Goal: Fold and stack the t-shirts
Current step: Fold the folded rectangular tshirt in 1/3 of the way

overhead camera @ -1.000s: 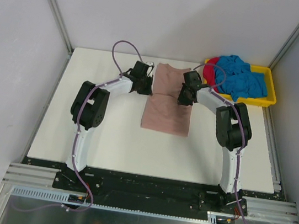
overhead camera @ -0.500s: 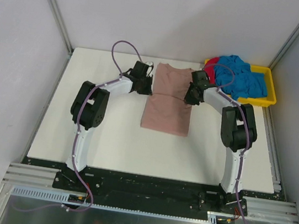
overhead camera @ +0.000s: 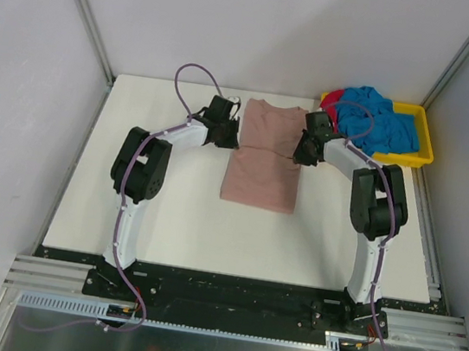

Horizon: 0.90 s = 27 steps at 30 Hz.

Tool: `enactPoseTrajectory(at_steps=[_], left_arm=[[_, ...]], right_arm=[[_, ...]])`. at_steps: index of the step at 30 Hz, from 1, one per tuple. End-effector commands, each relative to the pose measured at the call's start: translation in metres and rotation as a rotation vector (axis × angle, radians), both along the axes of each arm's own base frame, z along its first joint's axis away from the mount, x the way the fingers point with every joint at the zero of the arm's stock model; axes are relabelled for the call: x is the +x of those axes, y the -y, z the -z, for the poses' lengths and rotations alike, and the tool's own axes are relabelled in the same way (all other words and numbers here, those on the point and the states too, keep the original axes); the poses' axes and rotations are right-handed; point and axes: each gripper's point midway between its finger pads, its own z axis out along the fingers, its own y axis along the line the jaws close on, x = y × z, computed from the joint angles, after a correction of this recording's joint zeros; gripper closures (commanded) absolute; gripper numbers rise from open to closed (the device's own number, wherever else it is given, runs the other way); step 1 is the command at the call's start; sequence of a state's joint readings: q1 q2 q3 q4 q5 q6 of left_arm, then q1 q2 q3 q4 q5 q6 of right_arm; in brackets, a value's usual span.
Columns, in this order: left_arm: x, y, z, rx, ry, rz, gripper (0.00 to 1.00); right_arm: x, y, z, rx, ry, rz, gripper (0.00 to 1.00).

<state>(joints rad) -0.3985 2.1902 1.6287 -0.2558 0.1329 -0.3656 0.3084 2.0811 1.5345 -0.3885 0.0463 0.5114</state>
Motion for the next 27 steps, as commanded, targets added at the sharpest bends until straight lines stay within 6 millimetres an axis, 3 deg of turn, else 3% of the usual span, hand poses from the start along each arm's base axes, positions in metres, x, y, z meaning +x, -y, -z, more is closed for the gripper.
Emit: enactPoseTrajectory(at_steps=[1, 8, 16, 21, 24, 27], left_arm=[[0.013, -0.003, -0.008, -0.002, 0.043, -0.026, 1.0], [0.013, -0.007, -0.003, 0.006, 0.036, -0.034, 1.0], [0.012, -0.007, -0.002, 0.007, 0.032, -0.031, 0.95], [0.016, -0.011, -0.016, 0.0, 0.06, -0.037, 0.76], [0.021, -0.02, -0.033, -0.012, 0.088, -0.055, 0.57], [0.02, -0.027, -0.055, -0.03, 0.117, -0.065, 0.5]], right_arm=[[0.001, 0.008, 0.012, -0.022, -0.008, 0.009, 0.88], [0.001, 0.025, 0.026, -0.056, -0.034, 0.038, 0.88], [0.001, 0.023, 0.023, -0.053, -0.033, 0.031, 0.89], [0.006, 0.022, 0.0, -0.039, 0.011, 0.027, 0.88], [0.009, 0.021, -0.022, -0.027, 0.043, 0.023, 0.87], [0.01, 0.018, -0.043, -0.013, 0.071, 0.013, 0.84]])
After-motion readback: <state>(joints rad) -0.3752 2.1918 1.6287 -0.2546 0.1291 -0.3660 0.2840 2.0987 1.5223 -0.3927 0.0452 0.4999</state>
